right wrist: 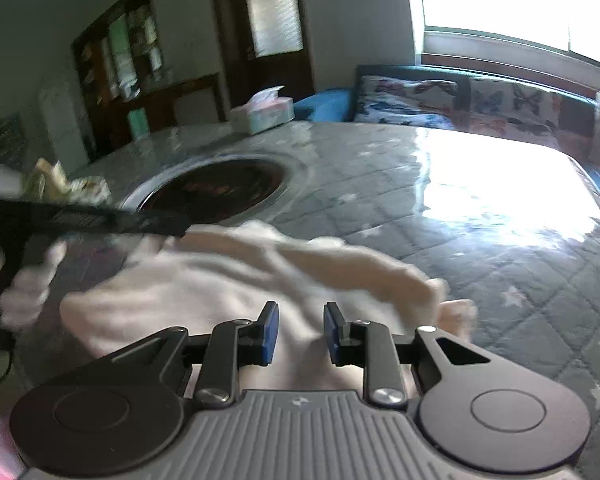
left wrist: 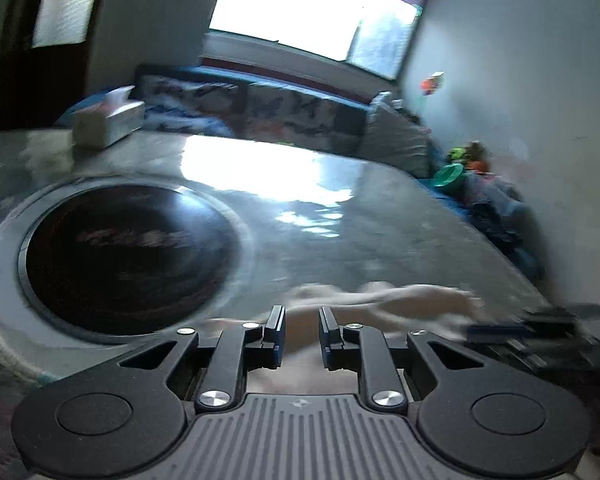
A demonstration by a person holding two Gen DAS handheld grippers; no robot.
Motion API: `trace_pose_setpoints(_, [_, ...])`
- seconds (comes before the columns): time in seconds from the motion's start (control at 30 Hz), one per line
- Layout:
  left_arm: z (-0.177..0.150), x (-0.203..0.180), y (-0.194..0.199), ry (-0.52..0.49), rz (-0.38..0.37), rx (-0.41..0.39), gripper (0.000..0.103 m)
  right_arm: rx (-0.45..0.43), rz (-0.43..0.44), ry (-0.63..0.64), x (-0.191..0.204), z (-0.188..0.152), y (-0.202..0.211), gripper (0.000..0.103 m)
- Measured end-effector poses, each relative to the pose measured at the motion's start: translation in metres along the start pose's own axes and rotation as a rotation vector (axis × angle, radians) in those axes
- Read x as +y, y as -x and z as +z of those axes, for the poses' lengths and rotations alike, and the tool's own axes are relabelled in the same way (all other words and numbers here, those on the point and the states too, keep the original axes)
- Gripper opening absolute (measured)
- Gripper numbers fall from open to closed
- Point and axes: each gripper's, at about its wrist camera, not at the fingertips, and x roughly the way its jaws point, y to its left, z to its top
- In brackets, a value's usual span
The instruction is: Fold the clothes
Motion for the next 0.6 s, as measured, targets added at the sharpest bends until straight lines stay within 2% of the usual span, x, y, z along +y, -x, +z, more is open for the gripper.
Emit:
trace_pose_setpoints(0.17, [-0.015, -0.036, -0.004, -0.079, -0.131, 0.045, 0.02, -0.029, -0.073, -0.046, -0.024, 0.012, -0.009, 0.024])
trace_pose_setpoints(0.33, [-0.034, -0.048, -0.019, -0.091, -0.174, 0.126, 0.021, 0.015, -0.121, -0.065, -0.041, 0.011, -0.028, 0.024])
trace_pose_setpoints(0.47, [-0.038, -0.056, -0.011, -0.129, -0.187, 0.113, 0.024, 0.002, -0.108, -0.04, -0.036, 0.02, -0.023, 0.024])
trace_pose_setpoints(0.6, [-0.04, -0.06, -0.011, -0.135, -0.205, 0.113, 0.025, 0.009, -0.043, 0.028, -0.016, 0.031, -0.029, 0.025])
